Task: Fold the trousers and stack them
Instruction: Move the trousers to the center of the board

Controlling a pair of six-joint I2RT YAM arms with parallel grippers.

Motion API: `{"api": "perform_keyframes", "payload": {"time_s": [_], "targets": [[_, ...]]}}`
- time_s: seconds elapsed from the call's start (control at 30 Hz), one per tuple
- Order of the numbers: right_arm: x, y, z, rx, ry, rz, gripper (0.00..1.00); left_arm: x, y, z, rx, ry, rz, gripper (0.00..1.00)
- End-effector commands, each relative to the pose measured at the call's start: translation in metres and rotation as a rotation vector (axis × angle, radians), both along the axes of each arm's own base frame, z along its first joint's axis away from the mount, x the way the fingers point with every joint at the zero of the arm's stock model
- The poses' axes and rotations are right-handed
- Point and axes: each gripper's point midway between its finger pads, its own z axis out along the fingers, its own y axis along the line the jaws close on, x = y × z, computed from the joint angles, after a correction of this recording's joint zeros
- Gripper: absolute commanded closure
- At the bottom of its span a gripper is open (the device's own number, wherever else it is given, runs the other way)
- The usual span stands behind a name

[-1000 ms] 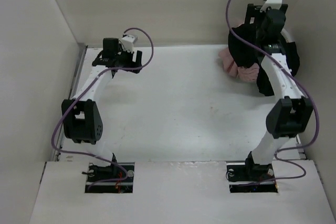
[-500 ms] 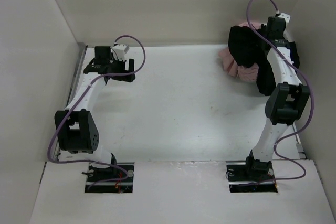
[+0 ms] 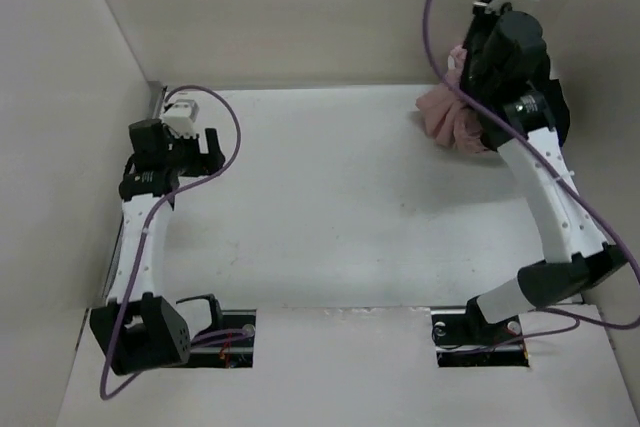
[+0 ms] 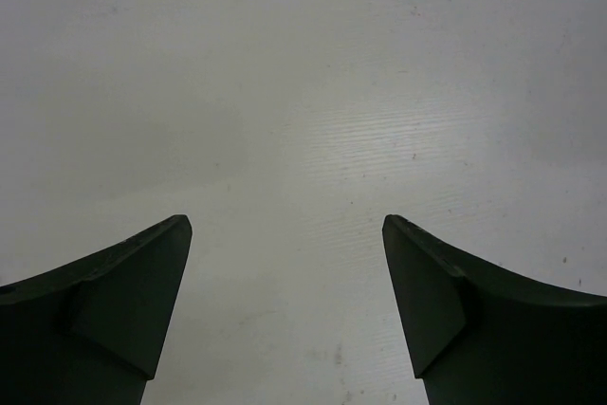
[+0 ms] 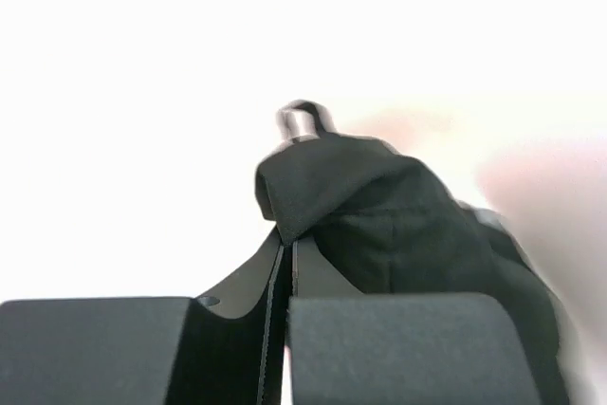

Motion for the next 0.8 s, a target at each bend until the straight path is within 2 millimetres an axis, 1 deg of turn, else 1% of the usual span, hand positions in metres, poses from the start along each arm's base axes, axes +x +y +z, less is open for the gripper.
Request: {"api": "perform_keyframes", "payload": {"time_s": [0.0,0.03,0.07,0.1,0.13,0.17,0.2,0.23,0.27,0.3,0.37,0.4,0.43,0.47,0.5,0.53,0.57,0.6,0.63,0.67,0.7,0.73,0.77], "targets": [[-0.064,0.070,0.108,-0.044,-0.294,0.138,1.00,-0.016,0.009,0.030,-0.038,-0.120,0.019,0.16],[-0.075,0.104,0.116,-0.051,-0.307,0.211,1.00,-0.020,0.012,0.037,-0.041,-0.144,0.026,0.16],[-0.079,0.128,0.117,-0.059,-0.305,0.263,1.00,-0.022,0.014,0.044,-0.044,-0.161,0.031,0.16],[-0.085,0.163,0.113,-0.073,-0.291,0.332,0.99,-0.024,0.017,0.056,-0.045,-0.190,0.042,0.16],[-0.086,0.177,0.109,-0.077,-0.279,0.357,0.99,-0.025,0.019,0.062,-0.046,-0.205,0.046,0.16],[-0.085,0.200,0.098,-0.087,-0.256,0.398,0.98,-0.026,0.021,0.069,-0.046,-0.225,0.052,0.15],[-0.084,0.225,0.079,-0.101,-0.218,0.441,0.97,-0.027,0.023,0.077,-0.043,-0.248,0.057,0.15],[-0.082,0.250,0.055,-0.114,-0.174,0.488,0.95,-0.027,0.026,0.083,-0.038,-0.261,0.065,0.15],[-0.079,0.265,0.036,-0.128,-0.137,0.516,0.93,-0.027,0.028,0.086,-0.031,-0.268,0.069,0.15],[-0.073,0.286,0.003,-0.145,-0.079,0.553,0.90,-0.028,0.030,0.086,-0.026,-0.267,0.073,0.15],[-0.065,0.307,-0.039,-0.144,-0.001,0.592,0.88,-0.030,0.032,0.084,-0.020,-0.260,0.076,0.15],[-0.064,0.324,-0.062,-0.119,0.046,0.636,0.85,-0.032,0.034,0.080,-0.015,-0.247,0.080,0.15],[-0.066,0.343,-0.079,-0.103,0.091,0.707,0.79,-0.034,0.035,0.077,-0.011,-0.236,0.082,0.15],[-0.071,0.370,-0.103,-0.099,0.166,0.821,0.66,-0.035,0.035,0.071,-0.003,-0.222,0.073,0.15],[-0.074,0.387,-0.126,-0.099,0.250,0.904,0.53,-0.036,0.035,0.064,0.009,-0.207,0.065,0.15],[-0.072,0.396,-0.159,-0.082,0.384,0.962,0.27,-0.036,0.035,0.054,0.029,-0.183,0.051,0.15],[-0.069,0.395,-0.178,-0.046,0.483,0.975,0.03,-0.036,0.033,0.048,0.037,-0.163,0.039,0.15],[-0.073,0.391,-0.198,-0.001,0.585,0.977,0.00,-0.037,0.032,0.040,0.043,-0.140,0.036,0.15],[-0.078,0.385,-0.211,0.034,0.645,0.972,0.00,-0.038,0.034,0.035,0.046,-0.121,0.042,0.15],[-0.084,0.377,-0.219,0.058,0.661,0.961,0.00,-0.040,0.036,0.030,0.045,-0.108,0.052,0.15],[-0.093,0.370,-0.221,0.065,0.633,0.957,0.00,-0.042,0.041,0.027,0.046,-0.104,0.071,0.15],[-0.108,0.369,-0.224,0.072,0.602,0.970,0.00,-0.046,0.049,0.022,0.052,-0.102,0.094,0.15],[-0.123,0.366,-0.228,0.078,0.580,0.981,0.00,-0.048,0.052,0.020,0.050,-0.102,0.103,0.15]]}}
